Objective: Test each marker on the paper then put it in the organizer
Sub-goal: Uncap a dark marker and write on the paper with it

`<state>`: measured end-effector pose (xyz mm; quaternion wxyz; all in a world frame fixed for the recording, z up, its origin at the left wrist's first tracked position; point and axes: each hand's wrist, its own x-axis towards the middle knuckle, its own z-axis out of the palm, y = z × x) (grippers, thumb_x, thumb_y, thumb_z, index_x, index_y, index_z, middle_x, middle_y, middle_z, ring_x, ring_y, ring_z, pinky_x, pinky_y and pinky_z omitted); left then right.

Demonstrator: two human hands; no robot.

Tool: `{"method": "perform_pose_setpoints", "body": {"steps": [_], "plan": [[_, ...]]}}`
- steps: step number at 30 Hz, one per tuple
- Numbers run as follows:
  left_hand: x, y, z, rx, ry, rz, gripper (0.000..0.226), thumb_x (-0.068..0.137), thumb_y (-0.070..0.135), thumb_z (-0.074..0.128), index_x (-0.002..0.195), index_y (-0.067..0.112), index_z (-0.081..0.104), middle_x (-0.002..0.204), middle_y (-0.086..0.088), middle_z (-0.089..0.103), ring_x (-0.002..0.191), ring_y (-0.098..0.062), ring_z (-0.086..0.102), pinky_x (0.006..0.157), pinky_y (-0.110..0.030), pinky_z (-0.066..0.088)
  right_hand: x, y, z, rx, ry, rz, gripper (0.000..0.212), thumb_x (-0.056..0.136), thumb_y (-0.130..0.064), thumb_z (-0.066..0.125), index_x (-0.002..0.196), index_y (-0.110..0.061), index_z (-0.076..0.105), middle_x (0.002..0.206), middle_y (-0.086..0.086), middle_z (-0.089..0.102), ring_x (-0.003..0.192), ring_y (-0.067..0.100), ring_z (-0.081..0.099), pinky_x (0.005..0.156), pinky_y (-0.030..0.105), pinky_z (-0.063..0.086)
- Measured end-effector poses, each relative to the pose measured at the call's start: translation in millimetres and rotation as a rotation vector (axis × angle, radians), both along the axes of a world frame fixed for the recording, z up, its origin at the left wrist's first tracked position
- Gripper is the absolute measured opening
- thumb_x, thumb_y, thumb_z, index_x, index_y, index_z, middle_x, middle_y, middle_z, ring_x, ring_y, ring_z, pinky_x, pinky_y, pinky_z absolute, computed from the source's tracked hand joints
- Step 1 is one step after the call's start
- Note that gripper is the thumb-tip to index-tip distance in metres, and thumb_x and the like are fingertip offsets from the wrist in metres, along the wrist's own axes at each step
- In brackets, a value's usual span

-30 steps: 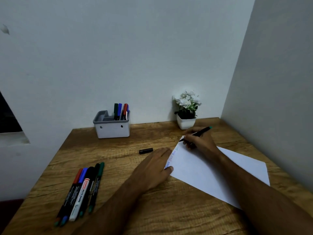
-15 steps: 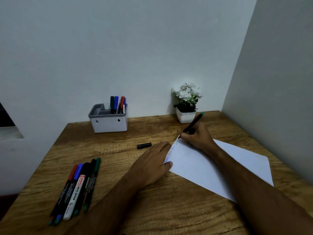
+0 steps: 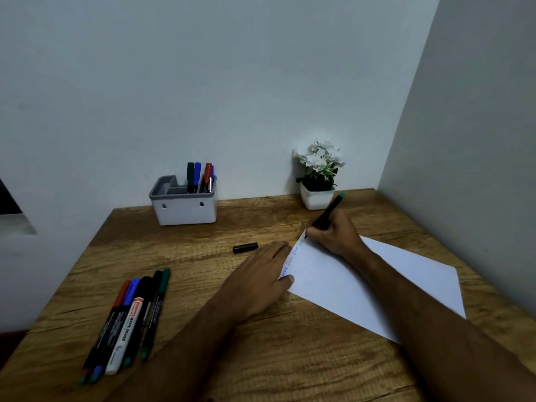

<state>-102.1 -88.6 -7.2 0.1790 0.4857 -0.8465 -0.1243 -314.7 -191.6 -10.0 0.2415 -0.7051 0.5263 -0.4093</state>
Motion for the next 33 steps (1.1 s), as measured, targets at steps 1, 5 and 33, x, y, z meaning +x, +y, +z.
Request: {"method": "perform_pose_setpoints", "body": {"steps": [1, 5, 33], "plan": [[-0.1, -0.1, -0.2, -0.001, -0.003, -0.001, 0.060, 0.100, 0.037, 0.043, 0.154, 0.021, 0.021, 0.161, 0.008, 0.019, 0.144, -0.006, 0.019, 0.104, -0.013, 0.011, -0.1, 0.3, 0.2, -0.005, 0.000, -0.001, 0.013, 0.081, -0.002, 0.075, 0.070, -0.008, 0.076, 0.071, 0.006, 0.076, 0.064, 0.010, 0.066, 0.060, 0.030, 0.051], [0.8, -2.5, -2.5, -0.012, -0.012, -0.010, 0.060, 0.099, 0.037, 0.044, 0.153, 0.019, 0.024, 0.160, 0.007, 0.021, 0.144, -0.008, 0.021, 0.112, -0.019, 0.015, 0.6, 1.0, 0.3, -0.007, -0.005, 0.005, 0.031, 0.081, 0.002, 0.074, 0.062, -0.022, 0.070, 0.063, -0.006, 0.070, 0.058, 0.000, 0.059, 0.056, 0.021, 0.046], [0.6, -1.8, -2.3, -0.014, -0.003, -0.003, 0.062, 0.100, 0.037, 0.043, 0.155, 0.021, 0.020, 0.162, 0.008, 0.017, 0.145, -0.006, 0.016, 0.108, -0.015, 0.011, 0.3, -5.9, -3.0, -0.020, 0.025, -0.086, 0.017, 0.081, -0.004, 0.074, 0.067, -0.013, 0.070, 0.063, -0.004, 0.068, 0.055, -0.002, 0.058, 0.054, 0.017, 0.044]]}}
